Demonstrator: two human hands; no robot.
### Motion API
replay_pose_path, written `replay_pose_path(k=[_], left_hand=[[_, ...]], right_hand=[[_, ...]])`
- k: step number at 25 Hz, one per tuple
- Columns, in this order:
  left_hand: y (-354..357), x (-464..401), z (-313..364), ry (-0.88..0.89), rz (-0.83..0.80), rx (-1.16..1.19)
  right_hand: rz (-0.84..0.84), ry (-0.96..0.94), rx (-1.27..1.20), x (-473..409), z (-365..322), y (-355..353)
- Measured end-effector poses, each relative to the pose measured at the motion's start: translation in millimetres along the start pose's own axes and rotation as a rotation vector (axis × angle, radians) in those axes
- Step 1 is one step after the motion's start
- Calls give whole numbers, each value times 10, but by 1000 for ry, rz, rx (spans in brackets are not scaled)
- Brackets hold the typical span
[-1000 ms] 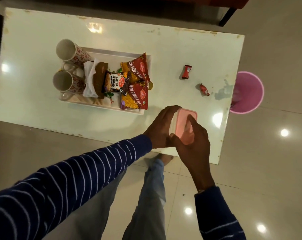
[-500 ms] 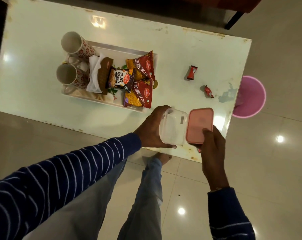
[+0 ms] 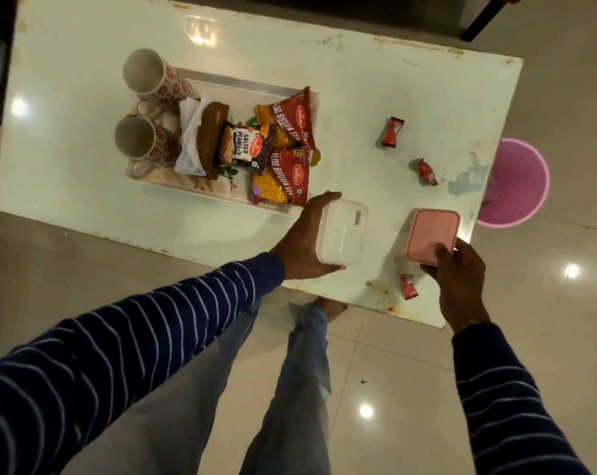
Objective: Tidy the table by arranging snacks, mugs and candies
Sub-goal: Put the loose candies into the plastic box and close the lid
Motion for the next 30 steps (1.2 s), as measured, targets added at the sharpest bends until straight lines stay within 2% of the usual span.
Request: replay_pose_path(k=[1, 4, 6, 8, 10, 16, 19, 22, 24, 28, 30], left_hand=[[21, -24, -7, -7, -2, 21], [82, -100, 0, -34, -6, 53], [109, -150, -5, -38, 13, 34], [126, -207, -25, -47, 44, 12], [141, -269, -46, -68, 58, 16], [185, -464, -73, -63, 77, 40], [168, -518, -81, -46, 78, 61], [161, -557, -108, -46, 88, 70], [135, -581, -126, -54, 102, 51], [52, -656, -140, -25, 150, 33], [28, -685, -112, -14, 175, 42]], right_hand=[[10, -9, 57, -36, 37, -12], [162, -122, 474, -37, 104, -82], [215, -149, 529, 13, 90, -118], [196, -216, 524, -17, -27, -95], [169, -363, 617, -116, -195, -18], [8, -688, 739, -483, -676, 424], [-58, -719, 842, -656, -754, 648], [-22, -681, 1008, -794, -677, 726], [-4, -664, 967, -816, -659, 739], [18, -708, 529, -483, -827, 840], [-30, -743, 429, -159, -846, 1016]])
Point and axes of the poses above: each hand's wrist, its own x-axis away from the middle knuckle, its own y-axis out of the palm, z = x × y, the point moved 2 cm from there along -x, towards the middle knuckle, and after that the axes turned 2 degrees about y, right-handed, at the moved point
